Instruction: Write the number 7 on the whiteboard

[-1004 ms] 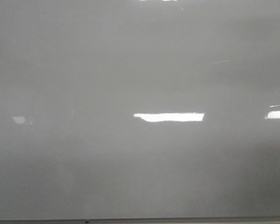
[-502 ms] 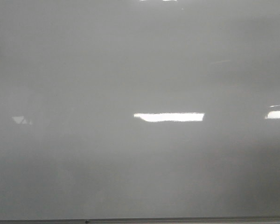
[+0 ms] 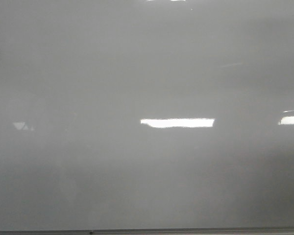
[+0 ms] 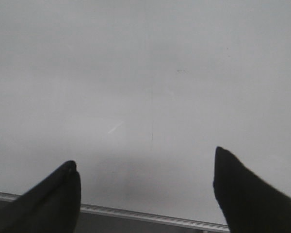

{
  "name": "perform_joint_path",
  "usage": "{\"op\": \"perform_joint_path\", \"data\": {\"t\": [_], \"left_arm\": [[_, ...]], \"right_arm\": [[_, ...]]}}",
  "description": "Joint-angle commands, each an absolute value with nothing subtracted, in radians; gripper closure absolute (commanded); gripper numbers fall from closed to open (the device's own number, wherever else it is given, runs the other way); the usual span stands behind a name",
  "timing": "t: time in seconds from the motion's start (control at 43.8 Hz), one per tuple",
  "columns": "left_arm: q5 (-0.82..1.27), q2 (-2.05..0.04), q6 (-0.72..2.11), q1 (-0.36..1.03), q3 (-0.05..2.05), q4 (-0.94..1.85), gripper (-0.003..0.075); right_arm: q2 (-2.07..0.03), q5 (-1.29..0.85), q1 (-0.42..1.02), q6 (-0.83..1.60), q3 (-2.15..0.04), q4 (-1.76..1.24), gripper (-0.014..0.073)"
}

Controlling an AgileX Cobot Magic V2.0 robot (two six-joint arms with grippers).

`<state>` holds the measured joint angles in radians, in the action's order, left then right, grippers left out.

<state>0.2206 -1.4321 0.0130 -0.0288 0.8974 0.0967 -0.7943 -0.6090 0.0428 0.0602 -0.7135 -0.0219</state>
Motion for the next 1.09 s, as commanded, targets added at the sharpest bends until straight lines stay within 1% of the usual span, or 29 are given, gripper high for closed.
{"op": "perform_joint_path", "data": {"t": [0.0, 0.137, 0.228, 0.342, 0.456, 0.593, 0.684, 0.753, 0.89, 0.981, 1.072], "left_arm": [[0.175, -1.404, 0.012, -0.024, 0.931, 0.099, 0.0671], [0.197, -1.401, 0.012, -0.024, 0.931, 0.099, 0.0741], [0.248, -1.389, 0.012, -0.024, 0.940, 0.099, 0.0741], [0.379, -1.355, 0.012, -0.024, 0.971, 0.099, 0.0741], [0.530, -1.319, 0.027, -0.024, 1.024, 0.097, 0.0741], [0.708, -1.295, 0.146, -0.021, 1.105, 0.105, 0.0741], [0.863, -1.293, 0.262, 0.003, 1.166, 0.129, 0.0741], [0.952, -1.293, 0.384, 0.039, 1.204, 0.185, 0.0741], [1.035, -1.293, 0.573, 0.135, 1.237, 0.317, 0.0741], [1.042, -1.300, 0.619, 0.218, 1.249, 0.347, 0.0741], [1.064, -1.325, 0.642, 0.317, 1.277, 0.345, 0.0741]], "right_arm": [[-0.794, -0.535, 0.047, 0.070, -0.749, -0.019, 0.0010], [-0.794, -0.533, 0.047, 0.070, -0.749, -0.019, 0.0010], [-0.794, -0.522, 0.047, 0.070, -0.749, -0.019, 0.0010], [-0.778, -0.513, 0.047, 0.070, -0.755, -0.032, 0.0010], [-0.768, -0.578, 0.047, 0.070, -0.799, -0.057, 0.0010], [-0.786, -0.693, 0.047, 0.070, -0.878, -0.065, 0.0010], [-0.816, -0.759, 0.047, 0.070, -0.924, -0.065, 0.0010], [-0.845, -0.789, 0.047, 0.078, -0.950, -0.065, 0.0010], [-0.895, -0.814, 0.047, 0.095, -0.972, -0.072, 0.0010], [-0.922, -0.819, 0.047, 0.122, -0.973, -0.092, 0.0010], [-0.945, -0.830, 0.047, 0.207, -0.973, -0.166, 0.0010]]}}
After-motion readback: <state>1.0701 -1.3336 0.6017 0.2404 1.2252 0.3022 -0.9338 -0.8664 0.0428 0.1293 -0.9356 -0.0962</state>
